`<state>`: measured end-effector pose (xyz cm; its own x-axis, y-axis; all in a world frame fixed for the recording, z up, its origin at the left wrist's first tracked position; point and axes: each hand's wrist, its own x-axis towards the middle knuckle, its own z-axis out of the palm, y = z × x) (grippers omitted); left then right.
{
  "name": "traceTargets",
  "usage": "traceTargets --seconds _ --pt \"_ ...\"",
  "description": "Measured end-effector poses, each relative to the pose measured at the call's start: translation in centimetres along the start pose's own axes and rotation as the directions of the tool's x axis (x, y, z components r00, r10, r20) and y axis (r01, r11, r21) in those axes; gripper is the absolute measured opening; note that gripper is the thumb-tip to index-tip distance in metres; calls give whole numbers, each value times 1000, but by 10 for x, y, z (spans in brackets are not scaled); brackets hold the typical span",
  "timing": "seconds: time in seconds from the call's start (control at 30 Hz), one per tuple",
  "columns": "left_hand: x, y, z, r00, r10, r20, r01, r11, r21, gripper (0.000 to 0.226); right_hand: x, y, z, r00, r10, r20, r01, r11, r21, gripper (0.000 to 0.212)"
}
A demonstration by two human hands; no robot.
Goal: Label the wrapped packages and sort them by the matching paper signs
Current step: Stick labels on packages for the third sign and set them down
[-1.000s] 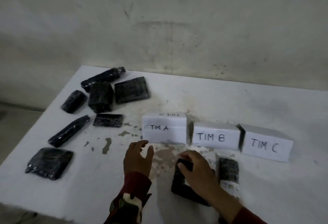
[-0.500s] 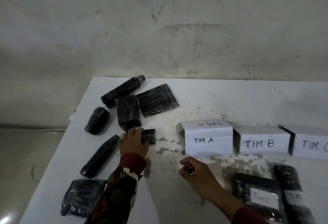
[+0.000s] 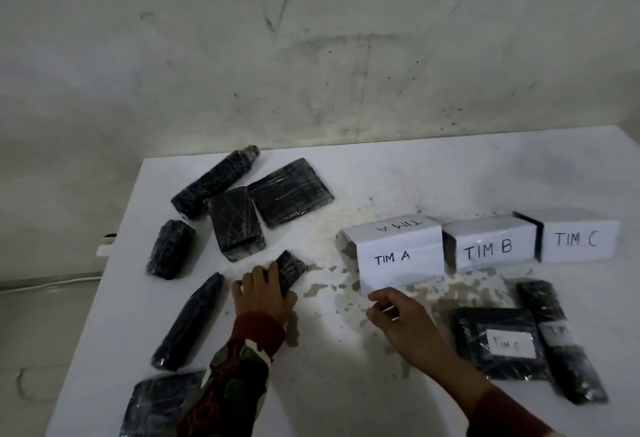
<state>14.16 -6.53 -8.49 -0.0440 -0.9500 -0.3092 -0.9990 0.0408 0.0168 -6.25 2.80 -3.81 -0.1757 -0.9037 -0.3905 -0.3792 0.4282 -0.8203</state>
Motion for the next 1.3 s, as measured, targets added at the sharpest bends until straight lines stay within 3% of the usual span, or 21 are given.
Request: traceTargets --seconds 0.1,0.13,0.2,0.27,0.3,0.4,0.47,0.6,0.73,0.87,1.03,1.2,1.3 --pt "-16 14 -3 999 45 -19 -49 960 -275 53 0 -4 -11 1000 -12 -26 14 998 65 12" --pt "-22 23 -8 1000 17 -16 -23 866 -499 43 0 -5 -16 1000 -14 -28 16 997 81 12" --pt "-34 51 -24 990 -32 140 139 453 -880 28 -2 -5 -28 999 -18 -35 23 992 121 12" --pt "-39 76 -39 950 20 313 311 84 -947 24 -4 -3 -41 998 -26 -52 35 986 164 13" --pt "-42 88 -46 934 73 350 351 -15 -936 25 -5 -2 -49 997 -37 -66 48 983 179 13" --pt "-56 128 -66 904 230 361 405 -182 -896 35 -11 8 -80 990 -72 -120 96 973 208 20" --pt "-64 154 -70 885 282 370 439 -238 -867 40 -15 15 -101 987 -75 -145 107 968 225 21" --pt "-81 219 -69 847 356 396 493 -243 -835 38 -20 37 -154 983 -59 -175 104 961 258 17" --pt "-94 277 -58 788 443 427 531 -140 -836 31 -25 57 -204 985 -8 -174 76 920 385 28" --pt "-99 326 -48 833 452 320 338 42 -940 19 -35 83 -245 977 -2 -215 103 882 460 1" --pt "-109 382 -41 858 476 192 134 153 -979 25 -45 118 -291 928 98 -360 85 884 461 11" --pt "-119 436 -25 856 453 248 149 243 -959 31 -62 170 -328 832 198 -518 19 923 384 20" --pt "-120 456 -16 831 470 297 176 285 -942 33 -78 209 -349 756 221 -616 -146 975 169 7"
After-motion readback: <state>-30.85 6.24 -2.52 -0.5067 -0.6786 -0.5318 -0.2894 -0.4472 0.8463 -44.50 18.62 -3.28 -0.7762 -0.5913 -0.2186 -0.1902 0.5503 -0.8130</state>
